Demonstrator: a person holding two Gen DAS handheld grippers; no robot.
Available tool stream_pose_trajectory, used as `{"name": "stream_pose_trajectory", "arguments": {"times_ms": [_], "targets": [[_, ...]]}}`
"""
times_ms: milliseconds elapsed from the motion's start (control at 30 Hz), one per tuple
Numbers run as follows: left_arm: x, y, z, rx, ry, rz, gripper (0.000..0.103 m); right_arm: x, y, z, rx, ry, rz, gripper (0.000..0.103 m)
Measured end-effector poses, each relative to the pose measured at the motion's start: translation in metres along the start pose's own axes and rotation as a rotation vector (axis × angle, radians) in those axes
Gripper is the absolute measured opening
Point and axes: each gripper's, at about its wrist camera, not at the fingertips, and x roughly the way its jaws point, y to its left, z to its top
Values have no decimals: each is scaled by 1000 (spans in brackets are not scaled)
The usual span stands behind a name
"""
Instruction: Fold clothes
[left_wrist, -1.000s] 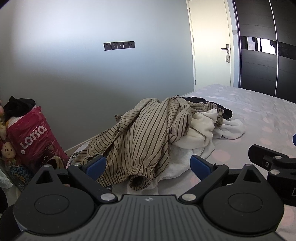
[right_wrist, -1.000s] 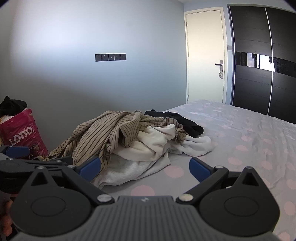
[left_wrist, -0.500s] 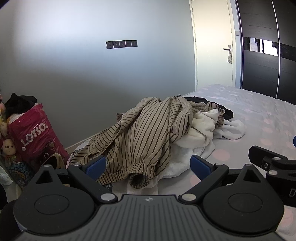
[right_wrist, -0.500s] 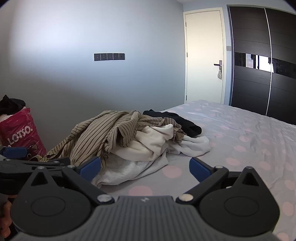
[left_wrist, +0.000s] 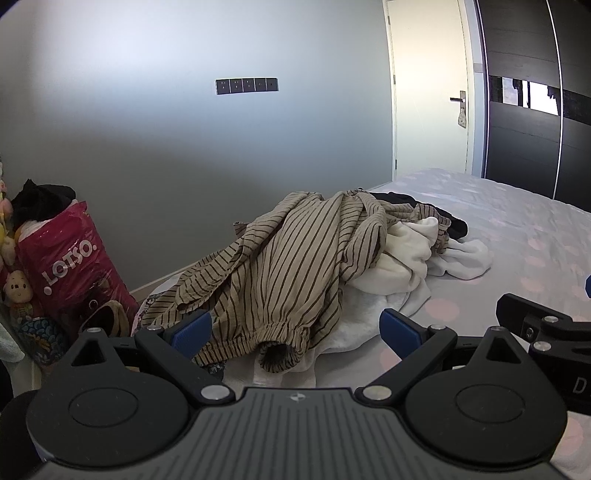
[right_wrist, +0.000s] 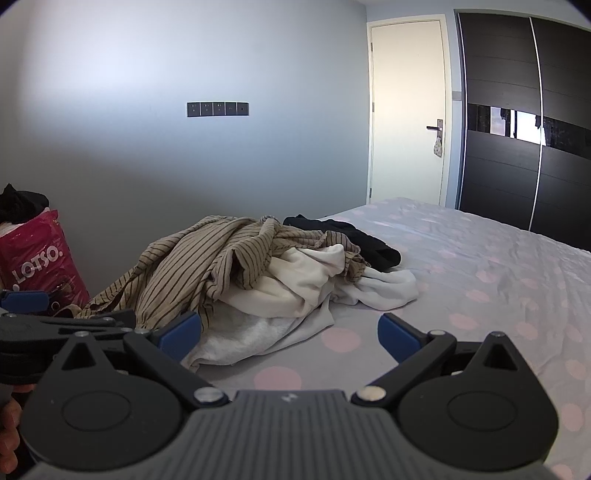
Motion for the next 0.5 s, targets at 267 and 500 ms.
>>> {"name": "stream_pose_trajectory", "arguments": {"times_ms": [267, 500], "targets": [[0, 1, 0, -6, 2, 1, 99, 0, 0, -1, -4, 3, 4, 102], [1, 2, 0, -7, 4, 2, 99, 1, 1, -2, -7, 4, 2, 102]]}}
